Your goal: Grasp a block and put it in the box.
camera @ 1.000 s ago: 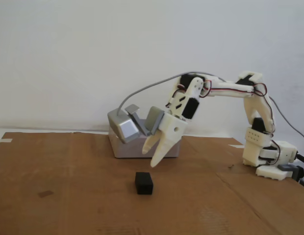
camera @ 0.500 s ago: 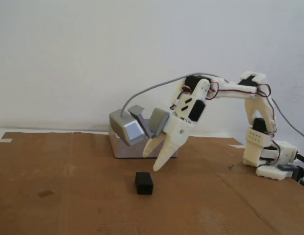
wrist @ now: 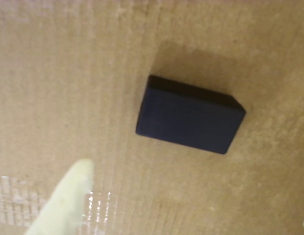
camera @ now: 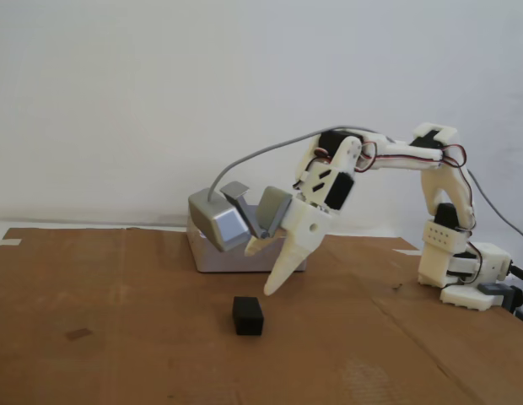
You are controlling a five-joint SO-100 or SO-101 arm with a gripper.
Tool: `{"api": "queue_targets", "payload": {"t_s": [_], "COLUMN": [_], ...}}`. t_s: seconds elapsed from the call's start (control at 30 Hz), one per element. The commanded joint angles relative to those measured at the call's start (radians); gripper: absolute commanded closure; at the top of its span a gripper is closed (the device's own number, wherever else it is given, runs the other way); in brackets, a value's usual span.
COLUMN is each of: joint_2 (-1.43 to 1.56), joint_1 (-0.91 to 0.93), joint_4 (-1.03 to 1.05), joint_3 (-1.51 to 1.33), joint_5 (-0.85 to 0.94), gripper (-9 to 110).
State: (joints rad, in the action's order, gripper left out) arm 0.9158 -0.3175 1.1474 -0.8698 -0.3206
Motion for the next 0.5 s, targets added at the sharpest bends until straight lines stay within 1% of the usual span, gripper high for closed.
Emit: {"api": "queue_targets", "payload": {"t_s": [0.0, 0.2, 0.47], "joint_2": [0.023, -0.020, -0.054], "joint_1": [0.003, -0.012, -0.009], "joint_4": [-0.037, -0.040, -0.094], "joint_3": [0.127, 0.135, 0.135], "joint_5": [-0.005, -0.005, -0.028], "gripper": [47, 47, 48]}}
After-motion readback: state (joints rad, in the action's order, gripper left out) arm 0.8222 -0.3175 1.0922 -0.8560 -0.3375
